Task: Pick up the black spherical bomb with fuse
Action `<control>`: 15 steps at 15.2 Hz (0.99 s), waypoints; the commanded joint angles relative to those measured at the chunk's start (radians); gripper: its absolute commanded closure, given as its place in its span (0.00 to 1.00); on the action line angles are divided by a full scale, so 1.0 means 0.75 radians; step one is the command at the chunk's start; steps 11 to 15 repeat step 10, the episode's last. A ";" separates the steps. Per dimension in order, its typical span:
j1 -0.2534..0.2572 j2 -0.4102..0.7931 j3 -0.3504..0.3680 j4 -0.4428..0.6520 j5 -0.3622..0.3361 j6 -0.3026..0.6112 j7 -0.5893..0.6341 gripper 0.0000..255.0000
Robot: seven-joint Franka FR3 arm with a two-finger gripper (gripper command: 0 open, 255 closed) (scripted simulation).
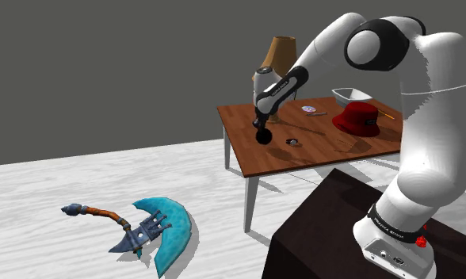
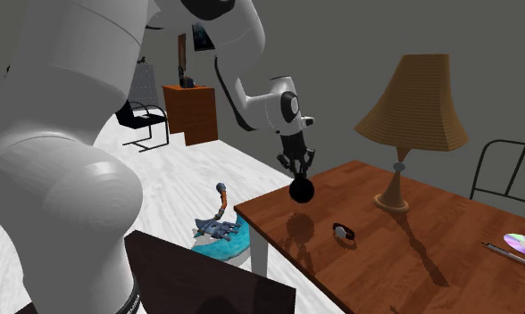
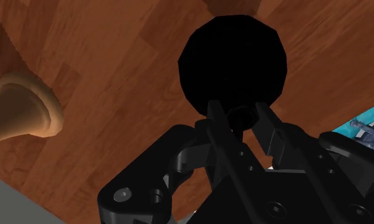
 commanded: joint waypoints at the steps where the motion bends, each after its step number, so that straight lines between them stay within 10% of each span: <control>1: -0.001 -0.025 0.003 0.003 0.005 -0.028 -0.008 1.00; 15: -0.004 -0.111 0.013 0.016 0.025 -0.125 -0.040 1.00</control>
